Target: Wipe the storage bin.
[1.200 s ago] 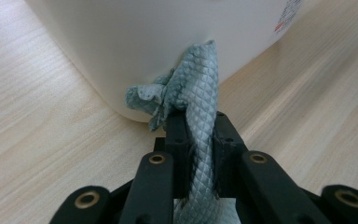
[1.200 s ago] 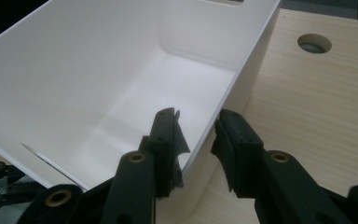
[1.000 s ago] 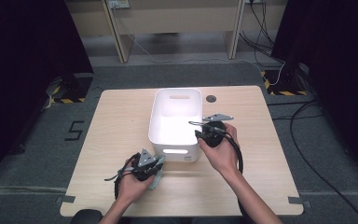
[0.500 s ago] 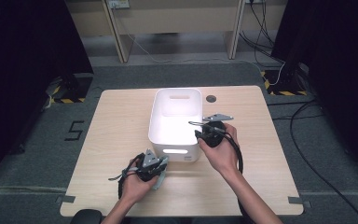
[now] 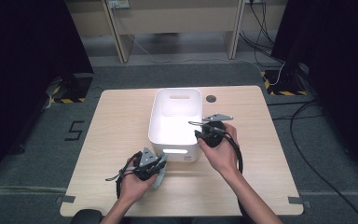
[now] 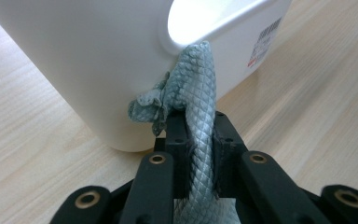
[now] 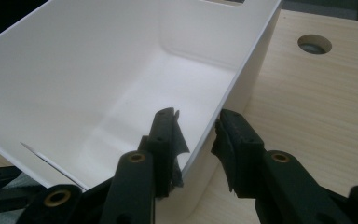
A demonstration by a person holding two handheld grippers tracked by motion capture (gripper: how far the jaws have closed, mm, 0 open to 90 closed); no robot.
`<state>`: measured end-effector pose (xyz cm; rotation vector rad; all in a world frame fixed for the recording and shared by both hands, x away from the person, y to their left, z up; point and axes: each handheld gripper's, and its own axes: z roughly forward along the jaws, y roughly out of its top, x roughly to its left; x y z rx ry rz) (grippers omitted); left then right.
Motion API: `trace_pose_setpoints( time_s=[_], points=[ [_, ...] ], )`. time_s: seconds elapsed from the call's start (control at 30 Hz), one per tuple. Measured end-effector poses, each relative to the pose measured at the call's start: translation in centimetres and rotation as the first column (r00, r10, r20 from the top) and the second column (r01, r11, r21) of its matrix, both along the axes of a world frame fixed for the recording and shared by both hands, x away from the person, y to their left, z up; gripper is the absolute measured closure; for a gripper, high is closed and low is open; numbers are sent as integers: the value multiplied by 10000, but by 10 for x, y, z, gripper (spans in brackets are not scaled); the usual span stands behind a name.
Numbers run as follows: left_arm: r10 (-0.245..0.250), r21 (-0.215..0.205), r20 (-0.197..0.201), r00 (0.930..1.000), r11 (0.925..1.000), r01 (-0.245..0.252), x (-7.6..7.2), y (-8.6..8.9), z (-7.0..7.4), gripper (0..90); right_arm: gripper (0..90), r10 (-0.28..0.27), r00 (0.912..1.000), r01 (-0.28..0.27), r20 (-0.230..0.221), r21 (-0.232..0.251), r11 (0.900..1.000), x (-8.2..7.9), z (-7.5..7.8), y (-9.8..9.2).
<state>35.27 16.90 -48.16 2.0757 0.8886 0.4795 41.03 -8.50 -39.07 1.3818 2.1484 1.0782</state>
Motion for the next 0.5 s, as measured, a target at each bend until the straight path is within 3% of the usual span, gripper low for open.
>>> trace_pose_setpoints(
  time_s=[0.5],
  points=[
    [83,-345,522,9986,9994,-65,-6,0,21,799,673,4,10000,-4,35,-36,10000,0,0,0]
  ],
)
